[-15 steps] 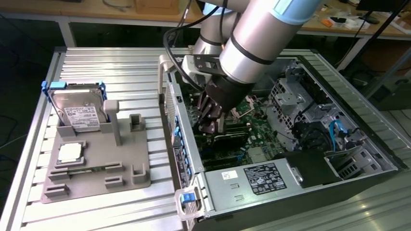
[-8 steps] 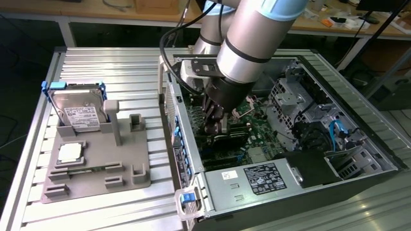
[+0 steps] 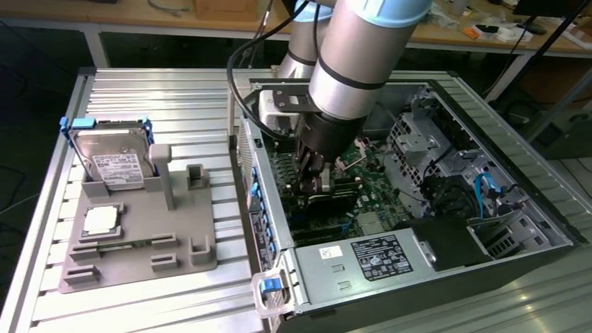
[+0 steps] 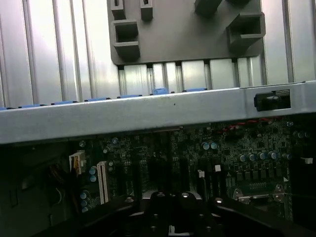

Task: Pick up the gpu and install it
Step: 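Press down on the gpu until it lock into place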

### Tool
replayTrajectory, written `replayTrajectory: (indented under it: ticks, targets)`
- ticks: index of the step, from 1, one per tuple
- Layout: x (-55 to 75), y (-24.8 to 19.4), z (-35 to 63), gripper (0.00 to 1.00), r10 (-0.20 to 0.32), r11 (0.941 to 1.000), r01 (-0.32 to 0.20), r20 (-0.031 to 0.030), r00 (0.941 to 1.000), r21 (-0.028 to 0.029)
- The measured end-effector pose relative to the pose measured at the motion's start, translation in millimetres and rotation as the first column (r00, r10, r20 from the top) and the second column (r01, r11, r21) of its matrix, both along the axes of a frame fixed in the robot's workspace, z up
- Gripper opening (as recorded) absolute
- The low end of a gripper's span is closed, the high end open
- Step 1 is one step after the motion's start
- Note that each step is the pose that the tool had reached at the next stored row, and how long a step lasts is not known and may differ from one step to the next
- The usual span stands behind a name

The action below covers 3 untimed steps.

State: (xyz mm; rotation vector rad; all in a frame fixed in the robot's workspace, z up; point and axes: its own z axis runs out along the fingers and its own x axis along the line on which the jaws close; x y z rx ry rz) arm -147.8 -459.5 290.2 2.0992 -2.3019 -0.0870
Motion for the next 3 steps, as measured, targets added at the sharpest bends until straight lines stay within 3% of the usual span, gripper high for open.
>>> replayTrajectory:
  ticks: [3]
  targets:
    - [0.0,0.0,0.0,0.11,0.0,1.0,0.0,0.0,1.0,0.0]
